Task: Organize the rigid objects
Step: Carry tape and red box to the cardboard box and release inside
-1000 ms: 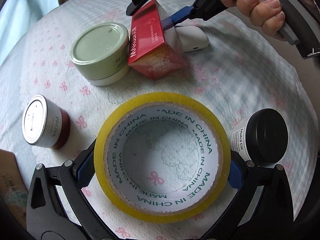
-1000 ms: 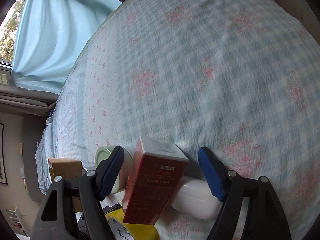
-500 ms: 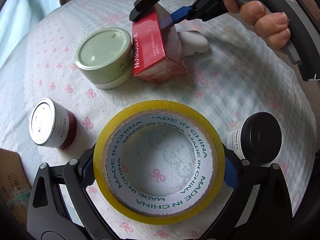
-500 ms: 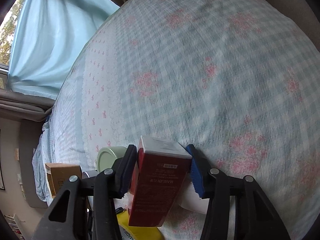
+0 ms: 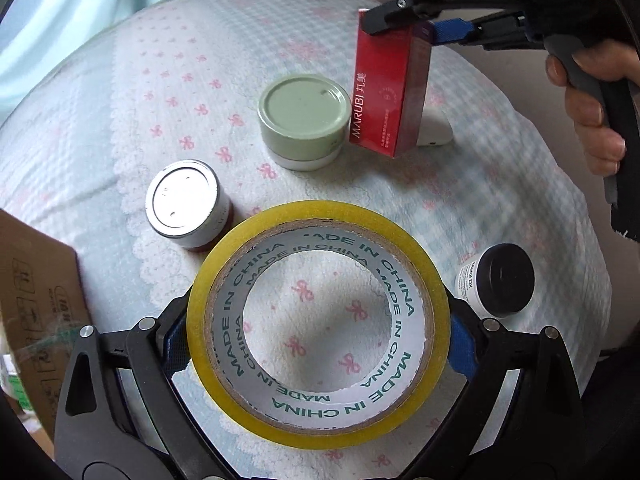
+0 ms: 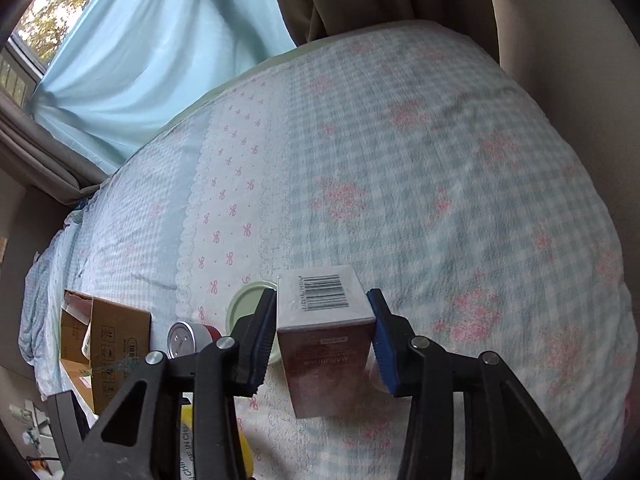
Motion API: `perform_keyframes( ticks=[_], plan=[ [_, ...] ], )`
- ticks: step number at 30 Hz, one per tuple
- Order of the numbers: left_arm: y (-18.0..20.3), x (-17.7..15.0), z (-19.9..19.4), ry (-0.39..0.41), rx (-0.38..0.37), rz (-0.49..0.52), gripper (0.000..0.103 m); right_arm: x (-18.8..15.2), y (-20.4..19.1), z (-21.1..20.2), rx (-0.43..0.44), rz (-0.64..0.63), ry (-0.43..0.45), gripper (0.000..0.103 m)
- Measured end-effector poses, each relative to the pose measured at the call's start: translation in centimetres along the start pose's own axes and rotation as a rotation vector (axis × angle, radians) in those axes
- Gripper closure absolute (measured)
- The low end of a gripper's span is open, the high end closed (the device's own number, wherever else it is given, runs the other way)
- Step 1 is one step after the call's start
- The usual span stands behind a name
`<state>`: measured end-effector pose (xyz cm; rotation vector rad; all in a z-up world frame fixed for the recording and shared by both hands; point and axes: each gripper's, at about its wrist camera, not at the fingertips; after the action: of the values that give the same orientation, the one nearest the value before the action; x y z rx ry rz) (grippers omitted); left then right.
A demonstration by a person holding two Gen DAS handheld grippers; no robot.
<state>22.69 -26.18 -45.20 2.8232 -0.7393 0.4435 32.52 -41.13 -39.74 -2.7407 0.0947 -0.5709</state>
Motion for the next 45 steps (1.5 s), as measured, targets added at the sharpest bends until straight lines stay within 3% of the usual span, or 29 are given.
perform_keyframes(
  ticks=[3,8,14,22,28,35,45],
  plan=[
    [-0.8,0.6,-1.8,0.025,0.002,-0.041,0.007,-0.3,-1.2,-1.4,-0.042,-0.055,0.031,0.064],
    [-2.3,1.0,-5.1,0.065,0.005,-0.117,0.007,-0.6,-2.0,-4.0,-0.042,-0.073,0.071,0.064],
    [-4.0,1.3,-11.9,0.136,0.038,-0.172,0.007,-0.8,-4.9,-9.2,-0.046,-0.104,0.109,0.064],
    [-6.6,0.2,-23.4,0.202,0.072,-0.237,0.007,-1.0,-12.0,-18.3,-0.018,-0.183,0.138,0.064],
    [-10.4,-2.0,-29.7,0.221,0.128,-0.269,0.007,-2.0,-18.8,-22.2,0.023,-0.257,0.154,0.064],
    [-17.6,-5.4,-34.4,0.231,0.14,-0.307,0.007,-4.1,-27.2,-22.9,0.06,-0.258,0.159,0.064],
    [-29.9,-9.6,-35.6,0.171,0.149,-0.237,0.007,-6.4,-38.2,-18.2,0.029,-0.156,0.152,0.064]
  ],
)
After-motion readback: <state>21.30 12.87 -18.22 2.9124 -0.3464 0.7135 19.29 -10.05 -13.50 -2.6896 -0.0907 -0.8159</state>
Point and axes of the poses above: each gripper's, at about its wrist camera, not at the fingertips, and z roughly the way its jaws point, y to its right, x to its top, and after that the axes turned 4 degrees about -y, right-handed
